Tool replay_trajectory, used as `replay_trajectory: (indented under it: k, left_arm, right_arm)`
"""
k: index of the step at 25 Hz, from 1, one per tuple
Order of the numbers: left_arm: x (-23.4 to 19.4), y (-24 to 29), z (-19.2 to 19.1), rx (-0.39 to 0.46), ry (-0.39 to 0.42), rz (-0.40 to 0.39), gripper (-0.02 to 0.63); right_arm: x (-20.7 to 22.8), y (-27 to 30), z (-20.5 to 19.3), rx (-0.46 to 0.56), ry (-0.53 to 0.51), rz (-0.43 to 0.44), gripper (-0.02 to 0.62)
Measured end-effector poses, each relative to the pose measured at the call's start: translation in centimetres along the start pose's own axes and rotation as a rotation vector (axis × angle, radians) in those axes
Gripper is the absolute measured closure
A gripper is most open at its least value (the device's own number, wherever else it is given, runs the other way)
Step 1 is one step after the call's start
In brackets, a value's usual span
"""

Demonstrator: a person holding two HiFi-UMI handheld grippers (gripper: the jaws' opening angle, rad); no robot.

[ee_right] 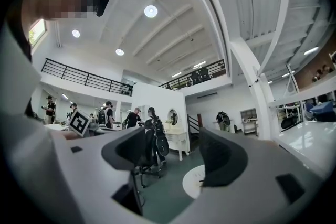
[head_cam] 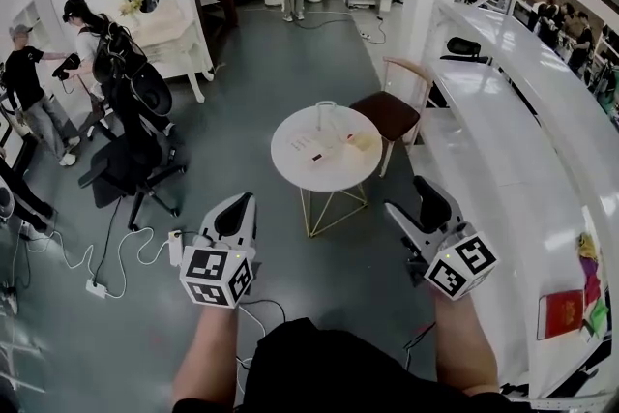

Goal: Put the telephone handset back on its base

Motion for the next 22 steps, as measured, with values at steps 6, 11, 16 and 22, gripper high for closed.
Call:
replay_trajectory:
  k: [6,11,16,22]
  left_arm:
    - [-0.6,2.1,-0.9,-0.001,-0.013,-0.023,0.597]
    - [-2.7,5.8,-2.2,-0.003,-0.049,-0.050,0.597]
    - [-7.0,10.3,-3.2,-0.026,-0.020,-0.066,0.597]
    - [-12.3,15.5,-3.8,-0.046,0.077,-0.103,0.597]
  right_arm:
    - [0.8,0.9,-1.3,-0.028,0.013,-0.004,0.261]
    - [2.4,3.6,-2.4,-0.077,0.009,-0.033,0.245]
    - [4.1,9.5,-3.6,-0.100,0.024,-0.063,0.247]
    - [3.8,18.6,-7.0,-0.157,0.061,-0.032,0.252]
Point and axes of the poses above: the fingertips, and each gripper's own axes: y forward along the fingers, x to its right, z out of its top, the point moved 8 cm from there along -y, backward along the fingers, and after that the axes turned 2 degrees about y, right-handed, at the moved point
